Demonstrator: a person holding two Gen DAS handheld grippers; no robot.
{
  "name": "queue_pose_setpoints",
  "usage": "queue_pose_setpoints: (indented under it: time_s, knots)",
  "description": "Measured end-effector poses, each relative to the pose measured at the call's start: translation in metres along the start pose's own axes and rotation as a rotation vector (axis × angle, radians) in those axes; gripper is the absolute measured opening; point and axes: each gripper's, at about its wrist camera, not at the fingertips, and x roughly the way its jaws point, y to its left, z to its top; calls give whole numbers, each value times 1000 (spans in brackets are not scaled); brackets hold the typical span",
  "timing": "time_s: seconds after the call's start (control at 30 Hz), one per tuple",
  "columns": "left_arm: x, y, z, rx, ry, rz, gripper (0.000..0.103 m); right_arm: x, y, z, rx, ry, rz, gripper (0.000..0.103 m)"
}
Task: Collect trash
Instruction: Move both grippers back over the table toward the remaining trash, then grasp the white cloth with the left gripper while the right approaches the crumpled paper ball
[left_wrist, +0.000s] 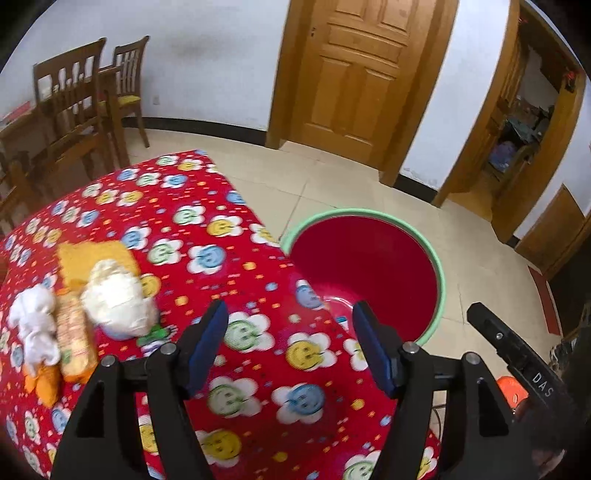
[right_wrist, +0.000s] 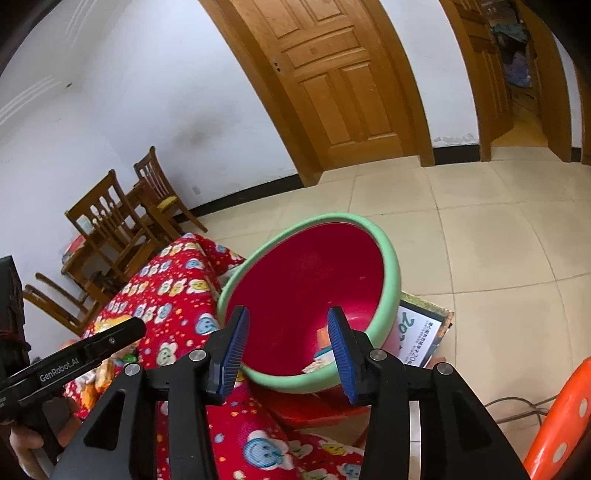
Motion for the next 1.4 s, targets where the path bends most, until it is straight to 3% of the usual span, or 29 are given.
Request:
queue_pose_setpoints:
  time_s: [0.77,0.97,1.17,1.4]
  knots:
    - [-78,119,-13,-157,-97,211,69,1,98,-10,-155,38,138,52]
    - [-83,148,-17,-187,-93,264,69,14,128,-16,-193,71,170,52]
    - [-76,176,-24,-228,-74,309,73,31,154,-21,-233,109,192,59]
    - [-56,198,-28,-272,-35,310,73,59,182,-29,-276,170,215,59]
